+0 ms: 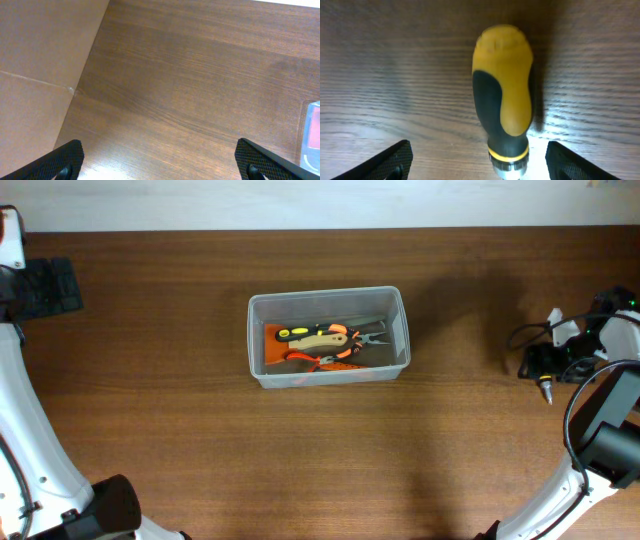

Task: Pack container
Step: 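Move right gripper to the yellow-black screwdriver and grasp its handle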

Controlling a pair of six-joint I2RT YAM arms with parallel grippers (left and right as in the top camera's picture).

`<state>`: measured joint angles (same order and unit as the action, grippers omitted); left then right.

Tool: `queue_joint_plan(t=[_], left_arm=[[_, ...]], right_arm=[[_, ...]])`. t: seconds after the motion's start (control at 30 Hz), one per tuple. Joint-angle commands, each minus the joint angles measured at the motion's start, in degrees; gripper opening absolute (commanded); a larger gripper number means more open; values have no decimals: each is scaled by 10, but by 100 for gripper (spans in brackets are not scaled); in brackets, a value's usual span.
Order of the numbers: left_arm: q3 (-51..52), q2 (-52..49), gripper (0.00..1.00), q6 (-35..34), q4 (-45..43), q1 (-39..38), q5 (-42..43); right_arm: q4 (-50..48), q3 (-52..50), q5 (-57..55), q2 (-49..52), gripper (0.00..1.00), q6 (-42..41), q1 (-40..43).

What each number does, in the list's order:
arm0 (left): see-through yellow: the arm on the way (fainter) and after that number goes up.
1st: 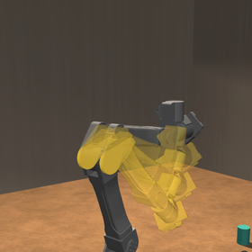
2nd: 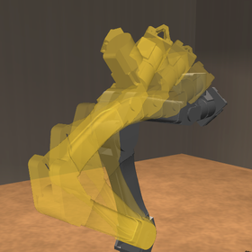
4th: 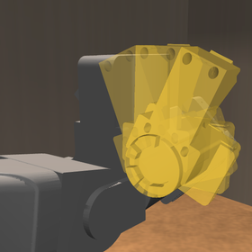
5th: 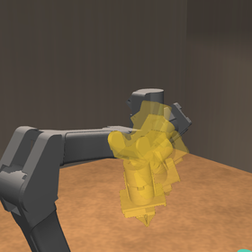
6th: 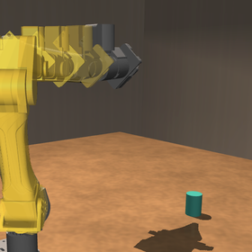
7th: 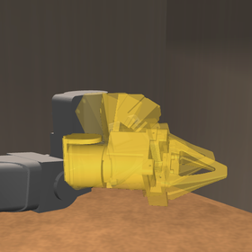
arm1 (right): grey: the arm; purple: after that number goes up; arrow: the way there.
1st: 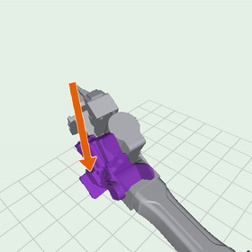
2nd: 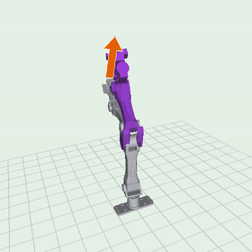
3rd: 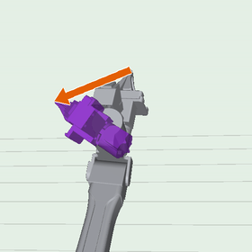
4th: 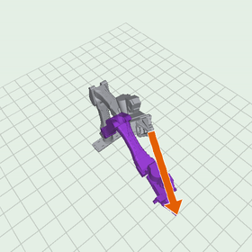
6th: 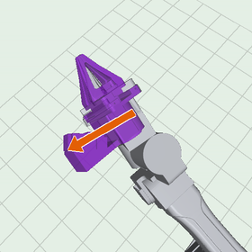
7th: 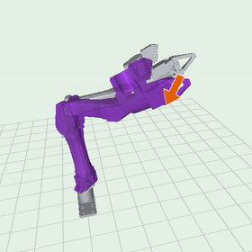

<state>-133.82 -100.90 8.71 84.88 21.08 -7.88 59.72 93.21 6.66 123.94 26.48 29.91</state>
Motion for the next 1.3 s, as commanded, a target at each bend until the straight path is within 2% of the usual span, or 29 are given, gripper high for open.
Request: queue_joint_plan(t=[0.0, 0.2, 0.27, 0.37, 0.47, 0.63, 0.77, 0.87, 0.9, 1.03, 1.27], left_arm=[[-2, 16, 99, -7, 1, 3, 6], [-2, 16, 99, -7, 1, 3, 6], [-2, 16, 99, -7, 1, 3, 6], [-2, 16, 99, -7, 1, 3, 6], [-2, 16, 99, -7, 1, 3, 6], [-2, 16, 99, -7, 1, 3, 6], [-2, 16, 99, -7, 1, 3, 6], [-2, 16, 99, -7, 1, 3, 6], [-2, 16, 99, -7, 1, 3, 6], [-2, 16, 99, -7, 1, 3, 6], [-2, 16, 99, -7, 1, 3, 6]], right_arm=[[-11, -18, -16, 3, 82, 7, -2], [-41, -46, -15, 3, 67, -2, -3], [-45, -49, -14, 3, 56, -4, -3], [-48, -49, -13, 3, 53, -12, -3], [-52, -49, -13, 3, 38, -31, -3], [-59, -48, -11, 3, 28, -63, -3], [-62, -40, -7, 3, 22, -122, -3], [-44, -17, 39, 0, 6, -140, -3], [-38, -9, 59, -2, 4, -143, -3], [-1, 37, 100, -13, 4, -211, -7], [112, 138, 133, -67, 4, -209, -61]])
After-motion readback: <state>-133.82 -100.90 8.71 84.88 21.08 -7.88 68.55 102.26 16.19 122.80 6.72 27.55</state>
